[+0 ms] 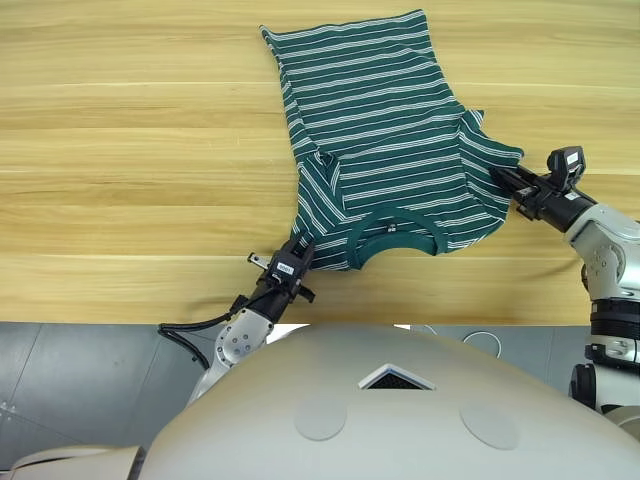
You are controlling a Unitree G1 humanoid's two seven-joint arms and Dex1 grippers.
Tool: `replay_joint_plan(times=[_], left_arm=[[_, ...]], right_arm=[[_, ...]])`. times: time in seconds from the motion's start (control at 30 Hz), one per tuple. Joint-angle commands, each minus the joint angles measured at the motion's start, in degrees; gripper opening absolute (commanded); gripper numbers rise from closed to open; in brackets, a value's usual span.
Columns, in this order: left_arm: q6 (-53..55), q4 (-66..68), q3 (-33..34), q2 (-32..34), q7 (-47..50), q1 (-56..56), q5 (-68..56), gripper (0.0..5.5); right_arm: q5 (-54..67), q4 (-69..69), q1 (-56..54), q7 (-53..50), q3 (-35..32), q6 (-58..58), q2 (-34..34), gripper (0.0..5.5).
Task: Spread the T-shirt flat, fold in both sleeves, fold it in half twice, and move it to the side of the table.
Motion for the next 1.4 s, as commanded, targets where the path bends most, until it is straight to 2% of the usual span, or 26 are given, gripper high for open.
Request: replay_joint_plan(times=[0.03, 0.07, 0.2, 0.37, 0.57, 0.7, 0.8, 1.0, 1.13, 1.23, 1.3, 1.4], left_arm=[[0.8, 0.3, 0.7, 0.6, 0.2, 0.9, 0.3, 1.00], [0.8, 0.3, 0.8, 0.7, 0.1, 1.0, 0.3, 1.00], [0.9, 0.3, 1.0, 0.8, 0.0, 1.0, 0.2, 1.00], [1.0, -0.1, 0.9, 1.0, -0.1, 1.4, 0.4, 1.00], [1.4, -0.7, 0.7, 1.4, -0.4, 1.7, 0.7, 1.00], [1.6, -1.0, 0.5, 1.7, -0.5, 1.7, 0.8, 1.00], [1.9, -1.1, 0.4, 1.9, -0.5, 1.8, 0.9, 1.00], [2.0, -0.9, 1.1, 3.5, -1.0, 2.4, 1.4, 1.00], [2.4, 1.5, 3.1, 7.7, -1.3, 3.5, 4.4, 1.00], [2.8, 2.7, 6.6, 10.8, -1.3, 4.5, 5.7, 1.00], [2.7, 1.9, 7.9, 11.9, -1.9, 5.0, 5.3, 1.00], [2.5, -2.1, 7.9, 12.3, -3.6, 5.8, 4.9, 1.00]], right_arm=[[-0.7, 0.2, -0.2, -1.6, -0.8, 0.0, 1.3, 0.17], [-1.0, 0.1, -0.3, -1.7, -0.8, -0.3, 1.4, 0.03], [-4.3, -1.5, 0.4, -1.6, 0.7, -5.1, 1.3, 0.03], [-12.5, -9.1, 4.5, -0.9, 5.2, -16.7, -0.2, 0.03], [-35.8, -17.3, 11.4, -6.7, 14.7, -34.5, -5.1, 0.03], [-46.6, -16.6, 12.5, -10.2, 17.7, -39.4, -7.8, 0.03], [-50.5, -15.1, 12.1, -12.2, 18.2, -41.2, -8.7, 0.03], [-45.1, -19.2, 13.4, -8.8, 17.0, -39.0, -7.9, 1.19], [-27.1, -28.9, 16.7, -0.1, 14.1, -31.4, -7.8, 1.84], [-8.5, -36.5, 17.9, 7.9, 7.5, -26.2, -10.5, 2.40], [-4.2, -34.5, 16.9, 11.5, 3.3, -27.0, -11.9, 2.69], [-4.7, -25.4, 14.8, 16.1, 0.1, -31.5, -14.1, 2.69]])
